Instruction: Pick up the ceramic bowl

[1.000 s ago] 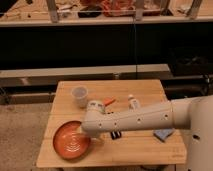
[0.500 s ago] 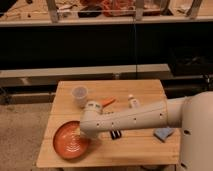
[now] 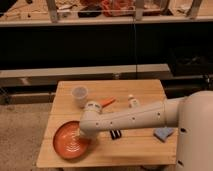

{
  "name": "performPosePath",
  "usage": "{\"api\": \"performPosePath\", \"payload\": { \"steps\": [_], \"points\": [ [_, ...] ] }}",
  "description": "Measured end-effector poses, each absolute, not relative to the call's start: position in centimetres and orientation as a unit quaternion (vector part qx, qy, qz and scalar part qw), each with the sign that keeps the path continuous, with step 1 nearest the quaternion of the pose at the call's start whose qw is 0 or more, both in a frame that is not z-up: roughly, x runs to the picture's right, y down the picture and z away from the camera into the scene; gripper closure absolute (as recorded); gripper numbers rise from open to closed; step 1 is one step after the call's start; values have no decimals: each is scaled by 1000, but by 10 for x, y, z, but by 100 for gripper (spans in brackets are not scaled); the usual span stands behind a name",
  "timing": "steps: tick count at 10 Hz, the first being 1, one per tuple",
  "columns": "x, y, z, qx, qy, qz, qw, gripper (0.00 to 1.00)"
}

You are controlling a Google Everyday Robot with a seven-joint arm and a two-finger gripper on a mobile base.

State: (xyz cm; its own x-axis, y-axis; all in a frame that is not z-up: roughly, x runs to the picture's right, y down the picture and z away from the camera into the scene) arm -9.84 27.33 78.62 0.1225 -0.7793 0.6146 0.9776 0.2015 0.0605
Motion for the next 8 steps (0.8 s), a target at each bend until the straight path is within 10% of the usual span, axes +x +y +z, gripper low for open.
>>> {"api": "performPosePath", "payload": {
  "steps": [5,8],
  "points": [
    [-100,274,788,-182,-273,-610,721,92],
    [-97,256,777,-185,-263,-617,719,100]
  ]
}}
